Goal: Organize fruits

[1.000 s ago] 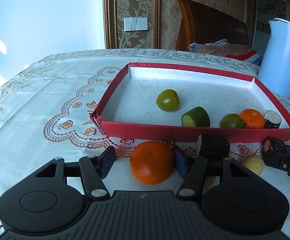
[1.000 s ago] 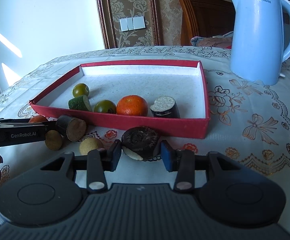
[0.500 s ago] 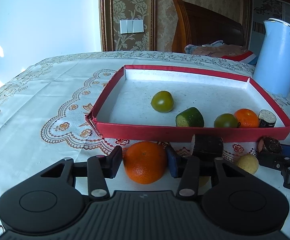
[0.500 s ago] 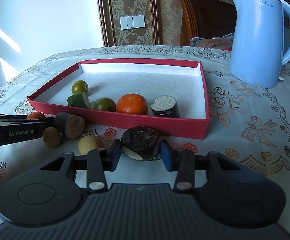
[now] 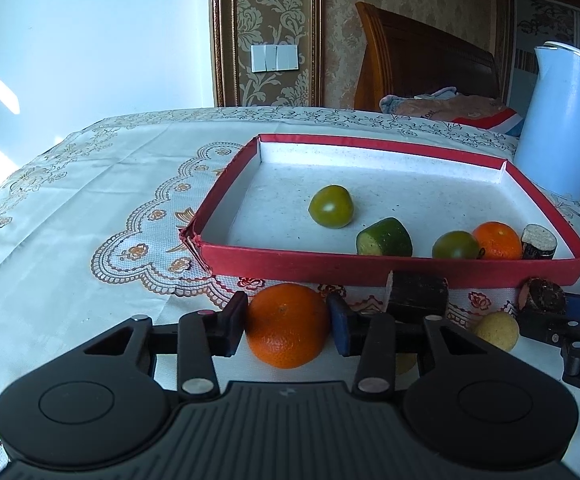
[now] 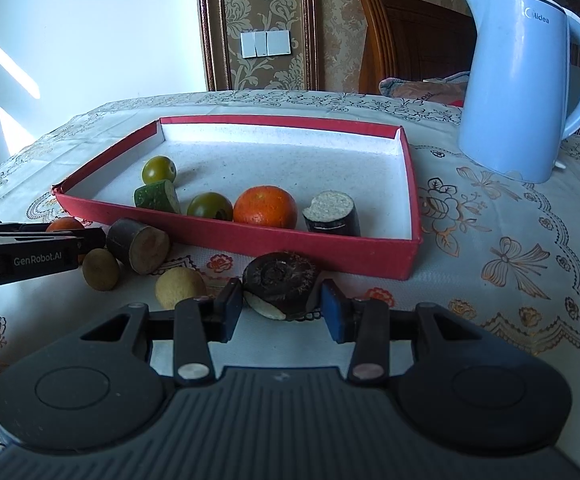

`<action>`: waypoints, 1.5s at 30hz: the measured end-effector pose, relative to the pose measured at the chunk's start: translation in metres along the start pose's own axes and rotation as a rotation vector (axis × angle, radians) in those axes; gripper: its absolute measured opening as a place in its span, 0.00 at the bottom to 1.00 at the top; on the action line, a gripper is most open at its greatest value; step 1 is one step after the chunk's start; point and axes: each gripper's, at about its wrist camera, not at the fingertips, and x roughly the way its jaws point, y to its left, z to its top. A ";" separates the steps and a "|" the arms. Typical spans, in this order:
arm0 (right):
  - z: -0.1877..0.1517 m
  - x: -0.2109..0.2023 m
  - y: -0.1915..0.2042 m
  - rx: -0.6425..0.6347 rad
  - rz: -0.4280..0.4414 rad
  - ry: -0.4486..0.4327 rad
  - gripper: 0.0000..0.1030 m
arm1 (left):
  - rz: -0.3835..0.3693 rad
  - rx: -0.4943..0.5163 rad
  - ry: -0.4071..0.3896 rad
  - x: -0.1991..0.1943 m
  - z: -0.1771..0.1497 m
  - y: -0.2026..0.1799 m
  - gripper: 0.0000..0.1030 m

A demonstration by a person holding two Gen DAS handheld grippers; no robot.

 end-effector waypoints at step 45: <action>-0.001 -0.008 -0.005 0.024 0.007 -0.052 0.39 | 0.002 0.001 -0.110 -0.019 -0.003 -0.001 0.41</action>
